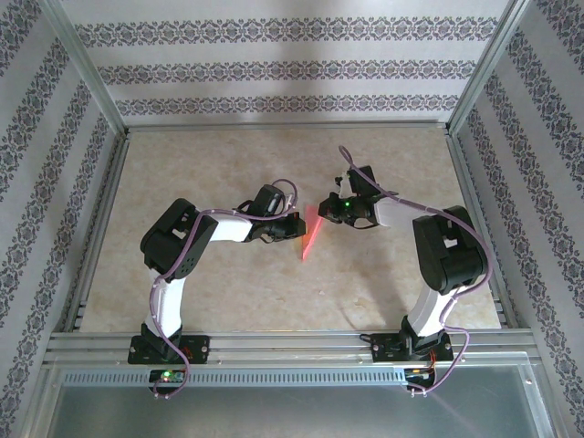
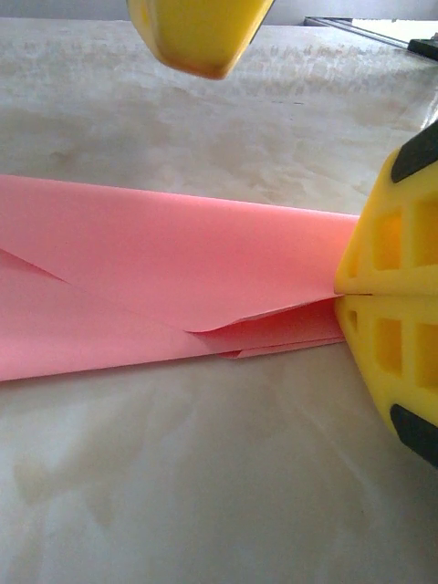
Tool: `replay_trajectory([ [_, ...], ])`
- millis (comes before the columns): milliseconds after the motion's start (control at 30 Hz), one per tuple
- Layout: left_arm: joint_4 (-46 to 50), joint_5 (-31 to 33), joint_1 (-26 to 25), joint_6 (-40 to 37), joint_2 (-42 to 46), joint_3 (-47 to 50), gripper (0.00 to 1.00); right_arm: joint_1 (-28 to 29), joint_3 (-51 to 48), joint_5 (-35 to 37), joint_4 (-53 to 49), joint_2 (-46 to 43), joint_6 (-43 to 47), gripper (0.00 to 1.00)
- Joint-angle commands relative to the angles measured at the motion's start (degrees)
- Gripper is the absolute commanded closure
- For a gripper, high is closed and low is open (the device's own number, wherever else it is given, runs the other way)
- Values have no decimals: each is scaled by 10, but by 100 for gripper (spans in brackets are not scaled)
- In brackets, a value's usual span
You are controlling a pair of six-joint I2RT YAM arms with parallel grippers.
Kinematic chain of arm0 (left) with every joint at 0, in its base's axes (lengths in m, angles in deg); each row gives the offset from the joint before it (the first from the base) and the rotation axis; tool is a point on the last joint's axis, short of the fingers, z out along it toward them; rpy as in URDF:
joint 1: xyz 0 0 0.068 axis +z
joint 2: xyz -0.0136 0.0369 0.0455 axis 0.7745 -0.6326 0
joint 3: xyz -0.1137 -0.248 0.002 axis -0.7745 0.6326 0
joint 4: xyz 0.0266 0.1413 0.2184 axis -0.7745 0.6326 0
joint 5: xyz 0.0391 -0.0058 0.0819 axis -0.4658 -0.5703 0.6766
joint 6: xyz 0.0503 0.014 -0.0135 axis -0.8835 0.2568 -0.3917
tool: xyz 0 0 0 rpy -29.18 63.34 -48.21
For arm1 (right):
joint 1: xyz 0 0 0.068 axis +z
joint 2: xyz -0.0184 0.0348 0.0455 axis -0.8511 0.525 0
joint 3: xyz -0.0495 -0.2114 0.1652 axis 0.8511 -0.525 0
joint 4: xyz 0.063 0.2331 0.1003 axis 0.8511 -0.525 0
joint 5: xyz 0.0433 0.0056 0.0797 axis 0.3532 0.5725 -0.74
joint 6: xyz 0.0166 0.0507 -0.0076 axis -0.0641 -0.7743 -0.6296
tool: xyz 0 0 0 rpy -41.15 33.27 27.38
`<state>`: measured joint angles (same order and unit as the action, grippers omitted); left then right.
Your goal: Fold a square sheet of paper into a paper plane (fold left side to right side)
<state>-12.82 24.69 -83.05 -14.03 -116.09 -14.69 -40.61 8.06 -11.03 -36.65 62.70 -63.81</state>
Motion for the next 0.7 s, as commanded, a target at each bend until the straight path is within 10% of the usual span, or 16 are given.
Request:
replay_trajectory([
  [0,83,97,5,-28,-39,13,99,-1,22,-17,6,26,3,100],
  [667,92,106,6,-26,-38,15,99,8,45,0,-17,91,19,100],
])
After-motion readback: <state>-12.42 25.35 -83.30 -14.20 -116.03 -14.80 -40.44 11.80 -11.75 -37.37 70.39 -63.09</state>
